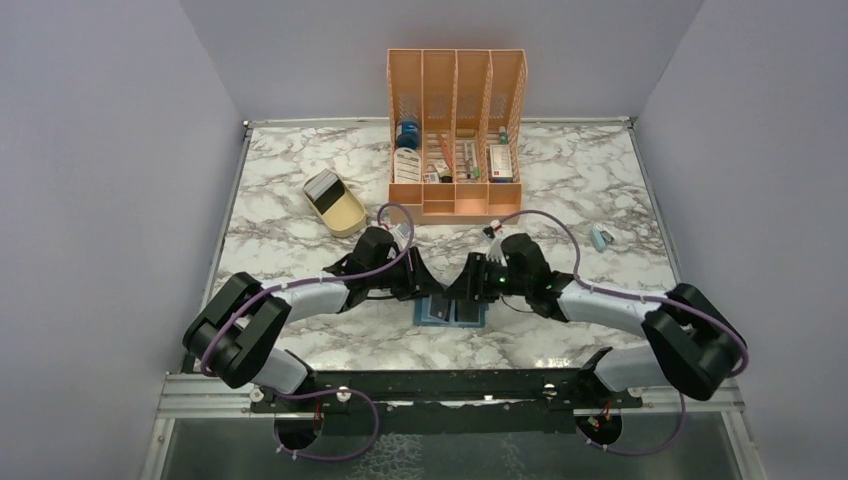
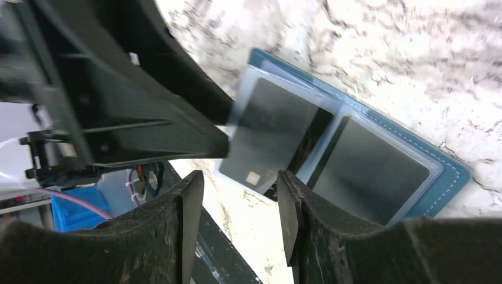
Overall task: Put the credit cards into the card holder
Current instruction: Turn over the card slot in the card holder.
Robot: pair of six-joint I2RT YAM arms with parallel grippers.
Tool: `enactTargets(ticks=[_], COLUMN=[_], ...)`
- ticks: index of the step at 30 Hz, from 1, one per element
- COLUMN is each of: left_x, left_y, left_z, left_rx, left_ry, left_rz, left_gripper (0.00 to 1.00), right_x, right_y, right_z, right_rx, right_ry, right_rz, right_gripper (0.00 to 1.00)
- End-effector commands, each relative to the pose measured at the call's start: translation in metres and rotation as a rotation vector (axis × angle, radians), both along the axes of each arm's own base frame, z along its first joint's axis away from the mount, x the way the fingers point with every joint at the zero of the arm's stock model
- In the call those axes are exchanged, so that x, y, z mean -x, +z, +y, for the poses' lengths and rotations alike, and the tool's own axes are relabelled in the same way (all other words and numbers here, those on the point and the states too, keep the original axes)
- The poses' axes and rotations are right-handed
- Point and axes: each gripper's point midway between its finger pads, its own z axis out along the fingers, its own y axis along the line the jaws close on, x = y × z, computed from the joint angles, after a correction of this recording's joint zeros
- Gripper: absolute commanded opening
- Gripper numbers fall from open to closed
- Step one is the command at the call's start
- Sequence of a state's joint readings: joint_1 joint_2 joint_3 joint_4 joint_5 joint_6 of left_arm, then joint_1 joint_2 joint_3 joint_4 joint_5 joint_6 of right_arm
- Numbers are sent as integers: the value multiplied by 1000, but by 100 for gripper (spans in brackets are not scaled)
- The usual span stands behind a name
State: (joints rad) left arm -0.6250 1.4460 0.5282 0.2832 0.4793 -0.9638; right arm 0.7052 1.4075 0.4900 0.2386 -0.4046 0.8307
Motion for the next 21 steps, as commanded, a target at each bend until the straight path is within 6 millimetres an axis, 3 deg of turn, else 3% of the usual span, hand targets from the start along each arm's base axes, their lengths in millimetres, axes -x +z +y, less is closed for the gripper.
enactTargets(ticks=[1, 8, 15, 21], left_x=[-2, 4, 6, 2], left_y=[23, 32, 38, 37], left_z=[-18, -40, -63, -60], left_rx=[62, 71, 76, 56], left_ry=[-35, -74, -121, -97], left_rz=[-37, -55, -77, -112], left_gripper=[42, 42, 42, 42], right_x=[-6, -4, -7, -5], right_y=[15, 38, 83, 97], right_z=[-18, -42, -64, -69], right_rx=[58, 52, -1, -21], right_ry=[-60, -162, -287, -299], right_rz=[-103, -168, -260, -287], right_gripper=[50, 49, 49, 49])
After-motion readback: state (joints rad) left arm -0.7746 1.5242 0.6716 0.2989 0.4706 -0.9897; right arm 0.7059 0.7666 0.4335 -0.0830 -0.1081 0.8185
